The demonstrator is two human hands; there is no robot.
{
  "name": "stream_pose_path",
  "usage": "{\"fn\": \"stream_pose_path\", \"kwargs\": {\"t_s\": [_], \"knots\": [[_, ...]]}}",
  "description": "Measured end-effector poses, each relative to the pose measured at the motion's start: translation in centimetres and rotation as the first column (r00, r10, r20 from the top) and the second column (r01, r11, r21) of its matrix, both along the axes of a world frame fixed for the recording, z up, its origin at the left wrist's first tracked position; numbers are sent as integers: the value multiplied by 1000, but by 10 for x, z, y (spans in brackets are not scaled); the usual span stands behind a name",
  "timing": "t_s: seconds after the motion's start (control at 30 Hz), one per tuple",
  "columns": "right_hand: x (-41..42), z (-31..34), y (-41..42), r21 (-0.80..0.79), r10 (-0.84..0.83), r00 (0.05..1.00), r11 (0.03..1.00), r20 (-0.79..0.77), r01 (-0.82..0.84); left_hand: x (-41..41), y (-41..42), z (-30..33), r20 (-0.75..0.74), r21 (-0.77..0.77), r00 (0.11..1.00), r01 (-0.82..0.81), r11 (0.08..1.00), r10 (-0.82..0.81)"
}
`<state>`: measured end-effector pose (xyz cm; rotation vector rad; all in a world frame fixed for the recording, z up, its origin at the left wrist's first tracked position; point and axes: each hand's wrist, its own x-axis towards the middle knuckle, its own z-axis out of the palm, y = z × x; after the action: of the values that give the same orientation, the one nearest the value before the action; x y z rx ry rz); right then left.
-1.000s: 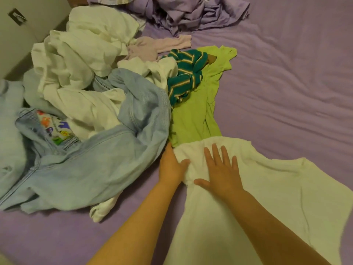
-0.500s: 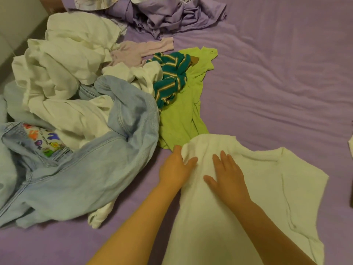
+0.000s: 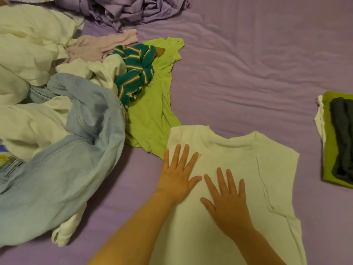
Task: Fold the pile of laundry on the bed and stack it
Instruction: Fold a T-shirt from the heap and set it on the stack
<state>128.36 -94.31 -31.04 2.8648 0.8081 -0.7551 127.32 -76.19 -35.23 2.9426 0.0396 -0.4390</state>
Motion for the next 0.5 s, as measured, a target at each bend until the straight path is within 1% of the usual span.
{"fn": "stream_pose_path", "kwargs": {"t_s": [0.07, 0.13, 0.23, 0.3, 0.37, 0.43, 0.5], "knots": [[-1, -12, -8, 11, 26, 999, 1000, 33, -27, -1, 1, -9, 30, 36, 1000, -6, 999, 5], [-1, -15, -11, 20, 21, 999, 1000, 32, -21, -1, -1, -10, 34, 73, 999, 1, 997, -3], [-6, -3, -12, 21, -16, 1000, 1000, 12, 16, -5, -9, 3, 10, 125, 999, -36, 991, 35], [-16, 4, -19, 23, -43, 999, 999, 3, 43, -16, -20, 14, -26, 120, 999, -40, 992, 43], [-33, 11, -31, -2, -48, 999, 999, -22, 48, -40, -38, 29, -37, 99, 999, 19, 995, -15], [-55, 16, -47, -18, -30, 999, 999, -27, 29, -75, -59, 38, 7, 67, 995, 101, 993, -102], [-79, 23, -65, -41, -10, 998, 999, -65, 8, -114, -84, 40, 9, 45, 985, 169, 985, -170]]}}
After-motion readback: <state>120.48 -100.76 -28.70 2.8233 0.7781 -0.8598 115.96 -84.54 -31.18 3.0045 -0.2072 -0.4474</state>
